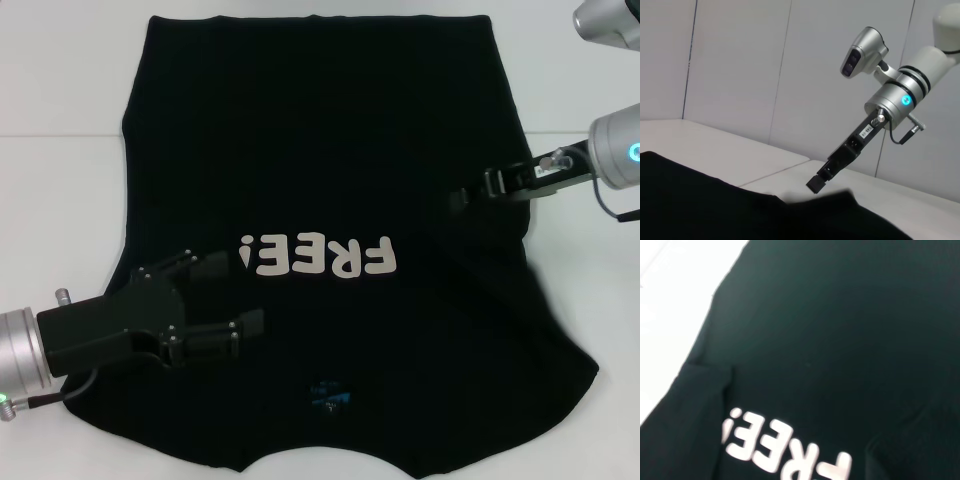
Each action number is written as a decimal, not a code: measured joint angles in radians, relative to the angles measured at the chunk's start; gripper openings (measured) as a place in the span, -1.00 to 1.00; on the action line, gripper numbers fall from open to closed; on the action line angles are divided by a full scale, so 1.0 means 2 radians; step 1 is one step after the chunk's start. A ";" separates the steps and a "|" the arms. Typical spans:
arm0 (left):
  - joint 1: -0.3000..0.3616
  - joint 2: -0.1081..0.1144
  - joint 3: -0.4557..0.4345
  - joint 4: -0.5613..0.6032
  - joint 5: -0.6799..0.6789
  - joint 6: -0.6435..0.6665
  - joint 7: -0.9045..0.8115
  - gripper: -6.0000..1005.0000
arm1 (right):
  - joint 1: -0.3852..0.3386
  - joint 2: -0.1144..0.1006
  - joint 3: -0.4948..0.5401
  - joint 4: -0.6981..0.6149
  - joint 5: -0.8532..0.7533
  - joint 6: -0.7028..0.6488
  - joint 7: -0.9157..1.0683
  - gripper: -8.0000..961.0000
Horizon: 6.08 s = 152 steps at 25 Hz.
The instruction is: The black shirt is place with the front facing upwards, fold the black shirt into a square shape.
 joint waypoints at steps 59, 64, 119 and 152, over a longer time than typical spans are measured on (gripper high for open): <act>-0.068 0.092 -0.017 0.082 0.354 -0.016 -0.618 0.77 | -0.215 0.037 0.022 0.089 0.288 -0.100 -0.658 0.52; -0.069 0.092 -0.017 0.073 0.354 -0.024 -0.615 0.76 | -0.215 0.037 0.020 0.089 0.288 -0.100 -0.658 0.52; -0.076 0.092 -0.002 0.066 0.355 -0.026 -0.608 -0.93 | -0.116 -0.073 0.021 -0.002 0.017 -0.129 -0.043 0.49; -0.080 0.096 -0.004 0.062 0.350 -0.012 -0.603 -0.94 | -0.075 -0.022 -0.023 0.027 -0.060 -0.103 -0.026 -0.05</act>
